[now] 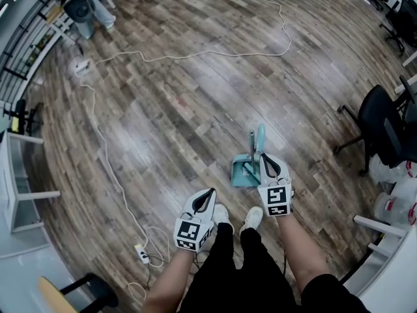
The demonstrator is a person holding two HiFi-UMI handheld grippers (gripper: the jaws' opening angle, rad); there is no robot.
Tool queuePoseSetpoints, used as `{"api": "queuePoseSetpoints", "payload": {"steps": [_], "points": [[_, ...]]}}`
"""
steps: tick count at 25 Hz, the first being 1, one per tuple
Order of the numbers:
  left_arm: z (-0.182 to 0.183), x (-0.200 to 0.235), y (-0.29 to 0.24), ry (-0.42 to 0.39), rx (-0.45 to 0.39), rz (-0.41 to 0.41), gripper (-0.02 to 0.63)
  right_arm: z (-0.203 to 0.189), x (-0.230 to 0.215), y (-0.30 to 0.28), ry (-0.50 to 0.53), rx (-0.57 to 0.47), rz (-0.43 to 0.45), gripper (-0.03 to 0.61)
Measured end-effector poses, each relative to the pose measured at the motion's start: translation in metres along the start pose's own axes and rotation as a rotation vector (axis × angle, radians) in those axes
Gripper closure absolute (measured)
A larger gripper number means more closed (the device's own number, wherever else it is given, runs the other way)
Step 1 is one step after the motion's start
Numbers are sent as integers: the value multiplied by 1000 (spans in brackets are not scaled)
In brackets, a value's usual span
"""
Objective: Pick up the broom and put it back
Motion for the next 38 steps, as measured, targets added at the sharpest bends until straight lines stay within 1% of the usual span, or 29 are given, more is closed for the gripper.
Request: {"api": "queuePoseSetpoints", "payload": {"steps": [4,9,18,21,24,28,33,38], "points": [[5,-6,-1,-12,-3,-12,597,14,-6,13,-19,-37,-22,575],[21,-16,4,-33,-34,-26,597,38,-12,36,-38,-92,-40,577],[80,-36,19,-78,-153,-41,597,99,-22,91,-62,-200,-51,577],[100,-40,22,-95,-201,-57,597,112,-23,107,-47,-236,-49,577],[125,-43,23,-120,-257,-69,597,135,-25,117,-14,-293,-29,577],[148,-51,20,-145,-315,-92,597,160,-29,133,31,-363,-12,577],[163,-59,16,-179,-352,-123,597,177,-30,135,57,-401,-21,577],[175,-61,17,-198,-369,-132,597,187,-31,130,65,-410,-18,577]]}}
Point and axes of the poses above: the fingertips, and each gripper's own axes: y backward along the fingers, x to its left, z out of its top, the point moved 4 cm from there along y, backward along the fingers, and after that the axes turned 10 degrees about y, right-handed, at the moved point
